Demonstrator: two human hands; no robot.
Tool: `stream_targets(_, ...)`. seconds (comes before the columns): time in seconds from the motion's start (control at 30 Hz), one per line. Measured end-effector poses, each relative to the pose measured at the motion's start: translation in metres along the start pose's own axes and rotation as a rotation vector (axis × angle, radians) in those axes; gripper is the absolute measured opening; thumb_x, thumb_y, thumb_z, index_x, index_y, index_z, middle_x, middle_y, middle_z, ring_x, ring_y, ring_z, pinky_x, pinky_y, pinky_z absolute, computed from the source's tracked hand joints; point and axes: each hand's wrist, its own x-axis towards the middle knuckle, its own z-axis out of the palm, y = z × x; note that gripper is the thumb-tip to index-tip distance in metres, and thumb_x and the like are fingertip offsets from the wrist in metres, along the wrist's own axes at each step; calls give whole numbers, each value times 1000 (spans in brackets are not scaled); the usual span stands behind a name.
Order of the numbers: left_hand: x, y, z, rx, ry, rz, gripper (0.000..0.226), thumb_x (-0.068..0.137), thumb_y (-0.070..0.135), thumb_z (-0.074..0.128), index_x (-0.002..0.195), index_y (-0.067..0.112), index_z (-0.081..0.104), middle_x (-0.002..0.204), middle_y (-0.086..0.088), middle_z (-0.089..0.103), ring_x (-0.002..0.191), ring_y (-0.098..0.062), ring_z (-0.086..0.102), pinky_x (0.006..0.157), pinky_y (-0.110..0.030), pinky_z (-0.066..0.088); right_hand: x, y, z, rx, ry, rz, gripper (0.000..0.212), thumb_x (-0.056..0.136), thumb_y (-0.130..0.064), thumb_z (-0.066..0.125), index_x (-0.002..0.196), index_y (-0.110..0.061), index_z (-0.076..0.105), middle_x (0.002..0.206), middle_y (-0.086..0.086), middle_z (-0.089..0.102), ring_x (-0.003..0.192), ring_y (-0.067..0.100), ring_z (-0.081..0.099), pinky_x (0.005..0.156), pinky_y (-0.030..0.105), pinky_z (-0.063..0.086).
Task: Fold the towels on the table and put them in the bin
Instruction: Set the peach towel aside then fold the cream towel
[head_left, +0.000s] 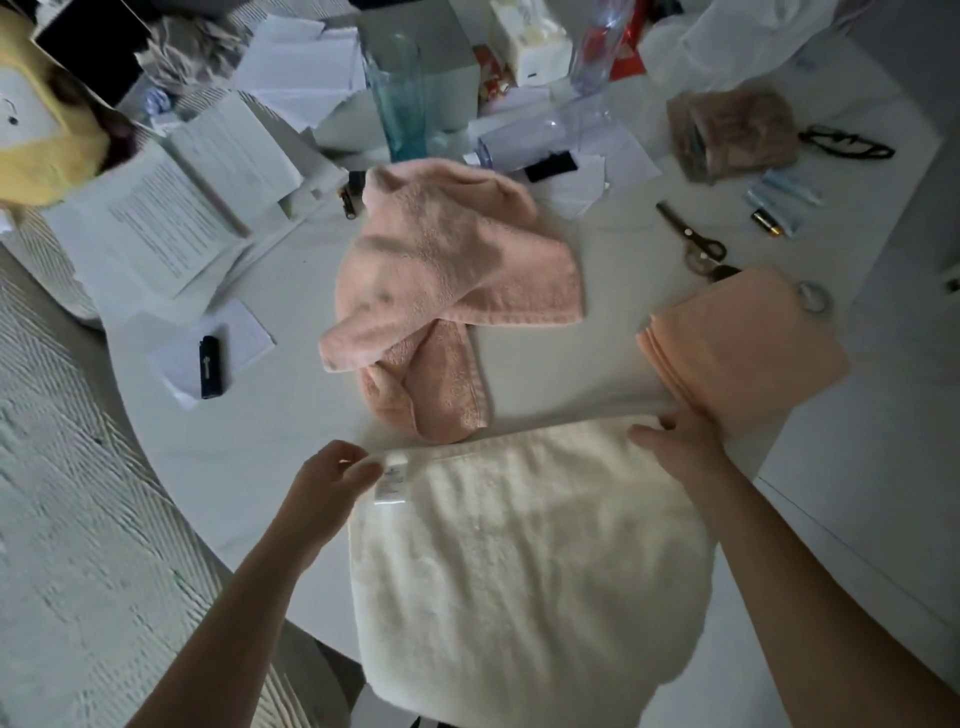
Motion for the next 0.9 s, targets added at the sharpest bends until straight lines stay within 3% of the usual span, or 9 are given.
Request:
stream_targets(0.13,15,21,-20,-50,178,155,9,86,21,73,81,23,66,72,6,68,60,3,59,56,-23,44,6,-29,-15,111,89,-131,19,84,-16,72,94,-1,68,84,9,65,74,21,58,64,32,42)
stream_targets(0.27,60,49,-32,-227,287,168,8,82,29,70,88,28,66,85,0,71,73,-11,66,61,-27,52,34,-72,-11,222,236,-220,24,85,-18,71,105,-7,64,101,13,68,91,30,64,78,41,51)
stream_targets(0.37,83,47,-27,-245,268,81,31,88,35,71,111,18,61,97,-4,69,77,-10,66,64,-28,54,48,-76,8,111,177,-210,35,85,-17,68,116,-5,60,112,18,67,101,32,63,78,32,44)
stream_targets(0.47,66,20,-19,-207,197,-16,44,87,37,74,119,12,58,96,-2,70,81,-18,70,70,-37,58,30,-48,22,-36,85,-227,38,76,-16,64,112,-9,58,109,13,64,98,27,61,77,32,42)
stream_targets(0.57,22,-20,-14,-72,181,-5,30,88,38,72,111,21,60,91,8,70,83,-8,69,65,-24,51,-8,-2,23,-132,159,-337,47,74,-8,66,120,-4,60,111,16,65,101,35,61,86,43,51)
stream_targets(0.67,-31,-54,-3,15,167,-8,21,89,35,72,103,26,61,85,14,70,79,2,66,64,-19,48,-50,54,17,-255,196,-277,48,80,-14,69,126,-4,57,116,18,61,105,38,56,89,48,49)
stream_targets(0.8,-87,-87,14,58,178,-57,18,86,35,75,93,30,59,81,14,72,75,5,67,64,-19,50,-97,114,6,-100,141,-135,34,89,-18,63,121,-9,58,102,9,64,87,28,60,68,38,49)
stream_targets(0.9,-115,-104,29,40,199,-82,26,84,32,78,94,20,57,85,3,70,79,-15,69,67,-30,51,-116,139,0,41,120,-100,31,94,-19,58,124,-19,53,93,-3,64,75,14,61,57,29,44)
